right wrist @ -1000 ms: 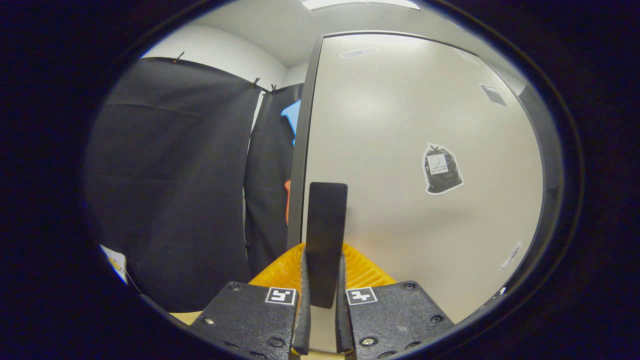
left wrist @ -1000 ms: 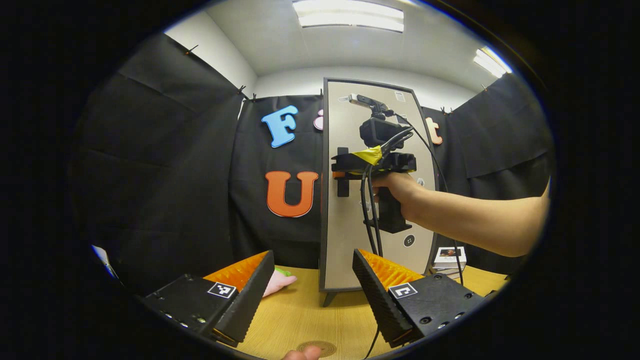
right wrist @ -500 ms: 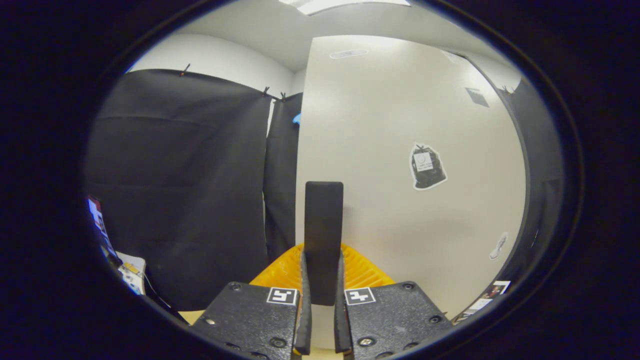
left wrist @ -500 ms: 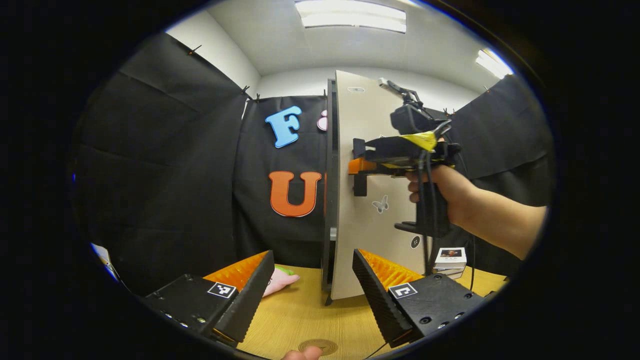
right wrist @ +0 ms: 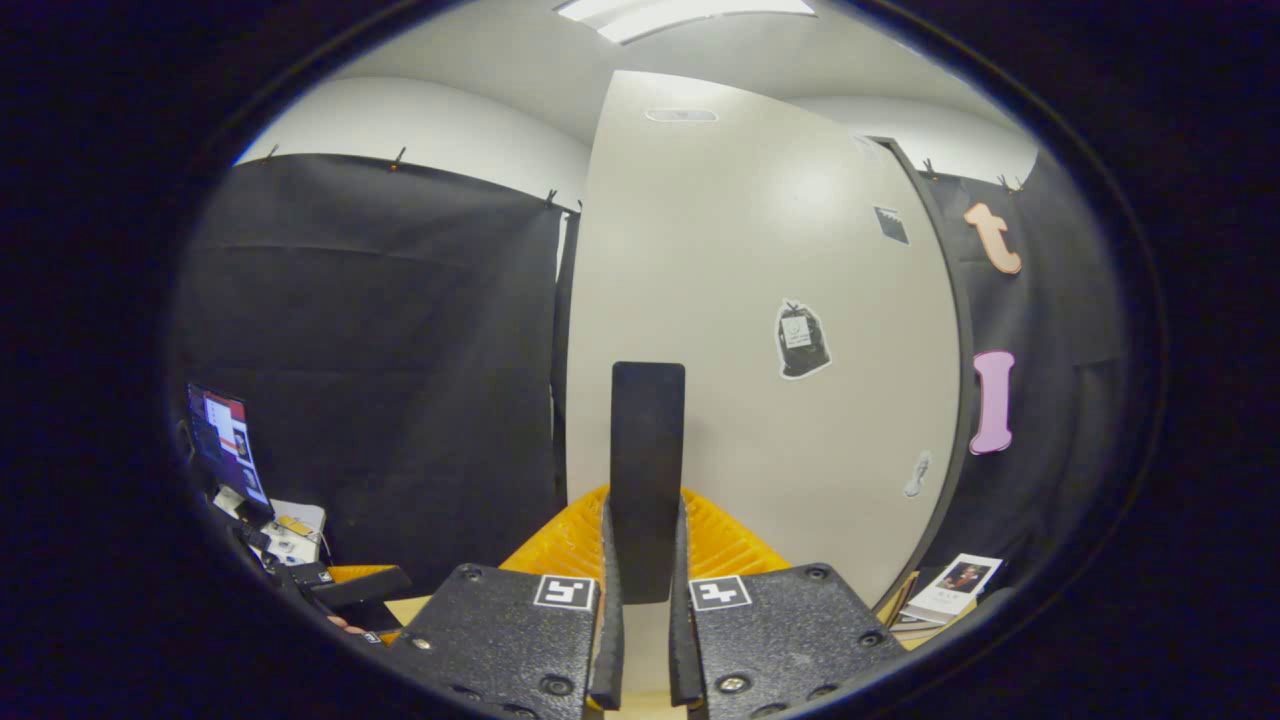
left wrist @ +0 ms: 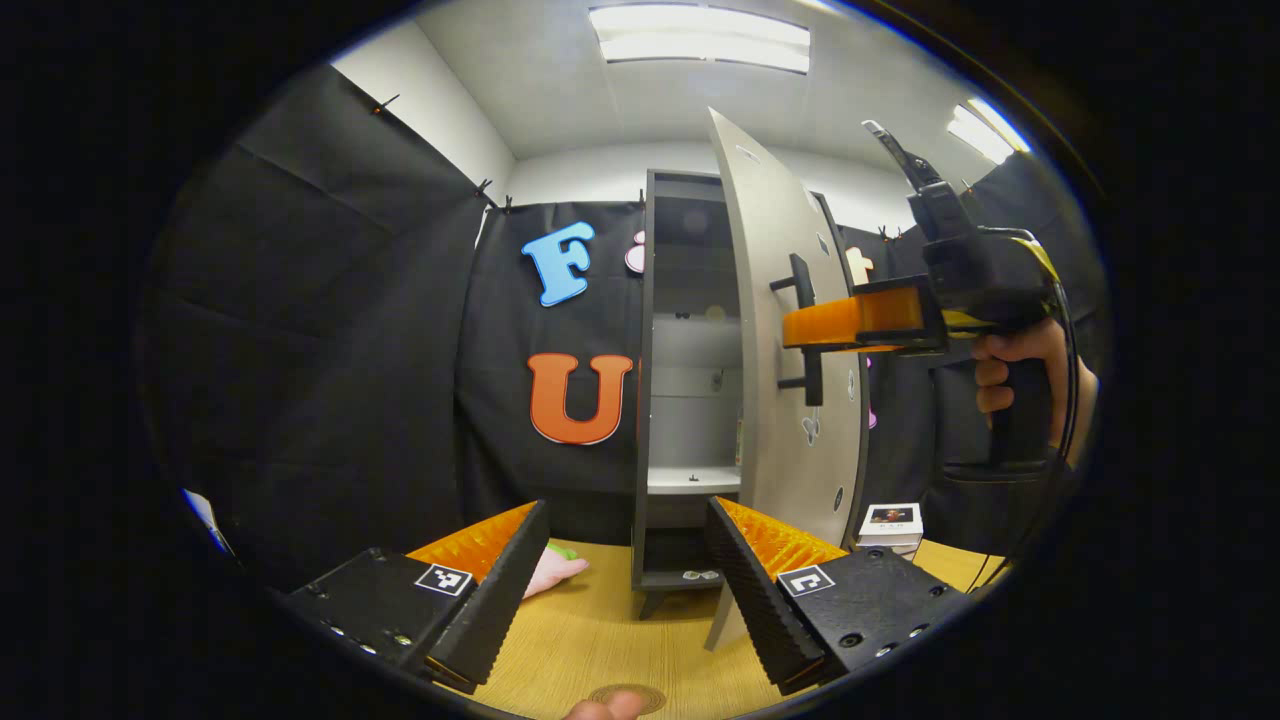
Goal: Open the cabinet door with the right hand, grasp the bottle in the cabinet with the left hand and place it on the coaster, then close the cabinet door with the right hand.
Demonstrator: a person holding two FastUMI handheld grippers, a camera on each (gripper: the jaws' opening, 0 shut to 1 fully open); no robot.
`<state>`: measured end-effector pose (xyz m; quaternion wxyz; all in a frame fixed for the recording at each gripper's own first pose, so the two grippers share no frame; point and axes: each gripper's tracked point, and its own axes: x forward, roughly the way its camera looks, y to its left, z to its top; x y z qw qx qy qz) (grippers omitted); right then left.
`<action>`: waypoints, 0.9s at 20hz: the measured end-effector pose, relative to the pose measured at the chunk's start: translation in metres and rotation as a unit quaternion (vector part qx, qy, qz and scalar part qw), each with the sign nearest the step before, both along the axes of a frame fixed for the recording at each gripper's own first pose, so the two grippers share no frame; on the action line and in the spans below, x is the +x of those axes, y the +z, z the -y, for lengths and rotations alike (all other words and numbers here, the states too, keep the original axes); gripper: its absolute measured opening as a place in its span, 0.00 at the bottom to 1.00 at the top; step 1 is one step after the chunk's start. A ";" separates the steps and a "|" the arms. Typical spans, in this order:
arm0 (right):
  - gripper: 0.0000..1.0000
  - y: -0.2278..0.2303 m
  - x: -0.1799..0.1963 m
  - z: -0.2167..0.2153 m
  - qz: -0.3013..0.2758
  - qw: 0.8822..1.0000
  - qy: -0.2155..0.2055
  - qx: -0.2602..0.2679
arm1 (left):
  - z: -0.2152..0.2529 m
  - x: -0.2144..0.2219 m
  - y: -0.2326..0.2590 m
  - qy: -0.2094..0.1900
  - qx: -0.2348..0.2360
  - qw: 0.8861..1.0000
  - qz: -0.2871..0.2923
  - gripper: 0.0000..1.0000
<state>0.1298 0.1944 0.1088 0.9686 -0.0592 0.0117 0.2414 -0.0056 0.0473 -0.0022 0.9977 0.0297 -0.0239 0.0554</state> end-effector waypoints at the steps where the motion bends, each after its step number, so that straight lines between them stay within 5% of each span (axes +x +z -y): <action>1: 0.22 0.001 -0.006 0.008 0.004 1.000 -0.004 -0.001 | 0.002 0.001 -0.001 -0.004 0.002 1.000 -0.004 0.95; 12: 0.20 0.007 -0.055 0.083 0.040 0.994 -0.099 0.031 | 0.032 0.000 -0.009 -0.055 -0.012 0.998 -0.025 0.95; 18: 0.14 0.006 -0.070 0.122 0.054 0.986 -0.156 0.004 | 0.046 0.004 -0.015 -0.066 -0.002 0.997 -0.038 0.95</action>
